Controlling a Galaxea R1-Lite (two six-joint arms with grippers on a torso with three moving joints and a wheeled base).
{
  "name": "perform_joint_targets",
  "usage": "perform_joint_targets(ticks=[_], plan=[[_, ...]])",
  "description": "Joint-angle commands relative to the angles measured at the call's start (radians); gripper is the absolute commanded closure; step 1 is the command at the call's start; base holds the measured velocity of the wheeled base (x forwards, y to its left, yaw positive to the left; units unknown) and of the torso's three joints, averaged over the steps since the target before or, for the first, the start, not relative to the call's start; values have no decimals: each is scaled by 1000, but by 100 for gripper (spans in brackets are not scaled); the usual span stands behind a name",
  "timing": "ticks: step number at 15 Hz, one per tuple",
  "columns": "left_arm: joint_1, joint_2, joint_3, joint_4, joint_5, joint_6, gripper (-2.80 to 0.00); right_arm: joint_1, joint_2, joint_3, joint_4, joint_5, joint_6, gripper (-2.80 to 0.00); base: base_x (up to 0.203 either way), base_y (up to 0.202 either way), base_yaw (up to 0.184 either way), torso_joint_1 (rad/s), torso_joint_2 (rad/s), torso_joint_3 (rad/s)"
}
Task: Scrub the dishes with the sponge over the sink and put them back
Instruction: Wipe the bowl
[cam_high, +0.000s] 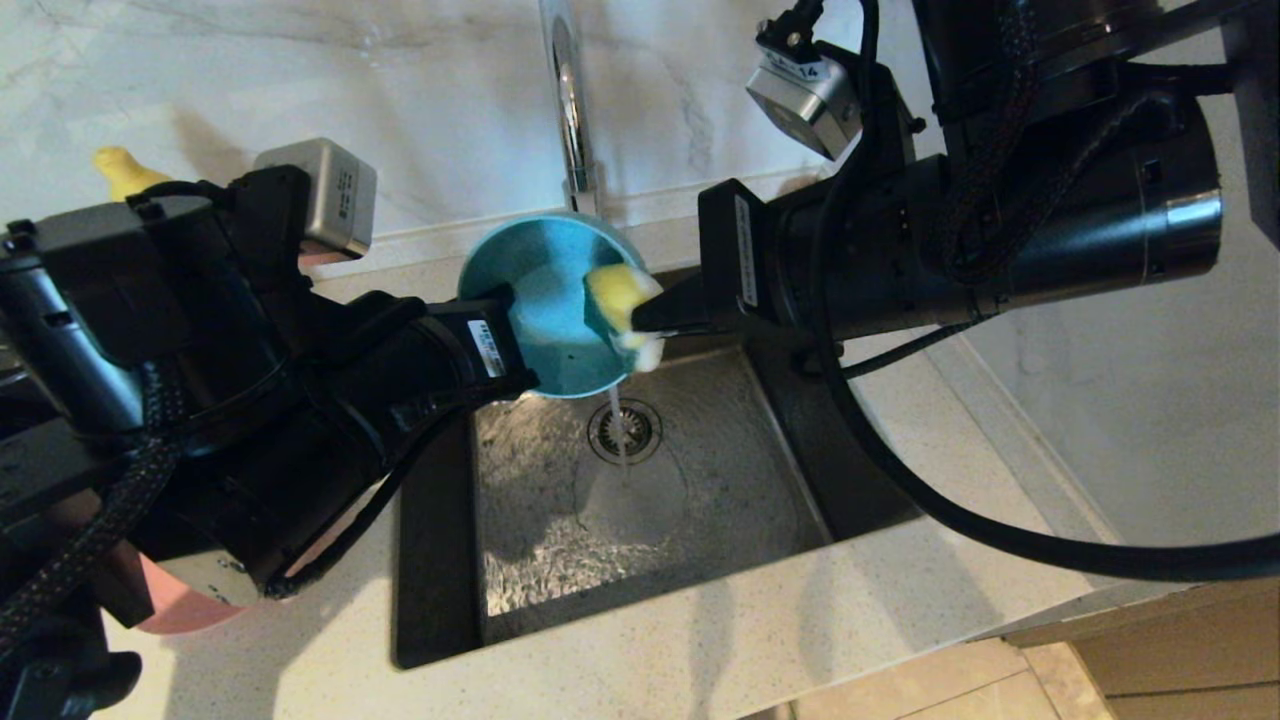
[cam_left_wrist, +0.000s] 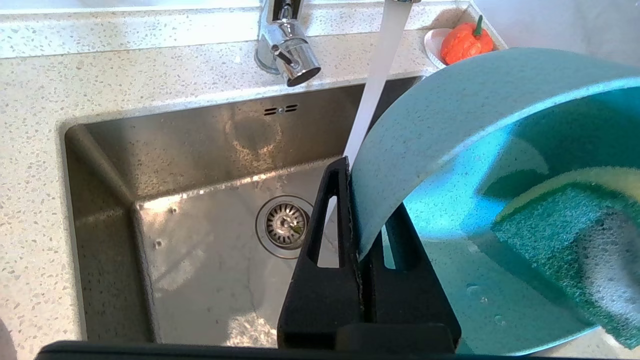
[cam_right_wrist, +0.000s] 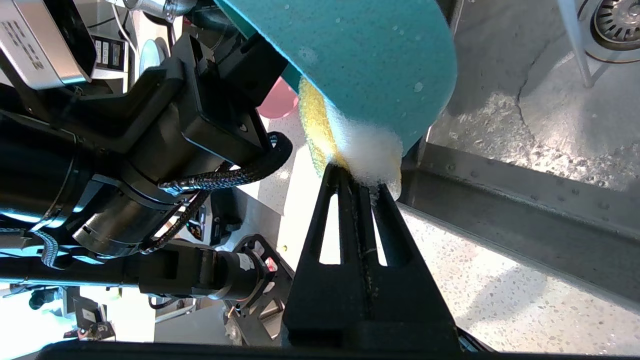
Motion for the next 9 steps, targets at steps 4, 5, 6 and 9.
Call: perform_joint_targets(ticks=[4, 5, 6, 9], plan=[[1, 37, 12, -13, 6, -2, 0, 8, -46, -6, 3, 0, -4, 0, 0, 0, 0, 0, 0, 0], [2, 49, 12, -13, 13, -2, 0, 10, -53, -7, 3, 2, -5, 0, 0, 0, 0, 0, 0, 0], [3, 65, 11, -12, 15, -2, 0, 20, -63, -12, 7, 2, -5, 0, 0, 0, 0, 0, 0, 0], [18, 109, 11, -14, 15, -3, 0, 40, -101, -10, 13, 5, -5, 0, 0, 0, 0, 0, 0, 0]])
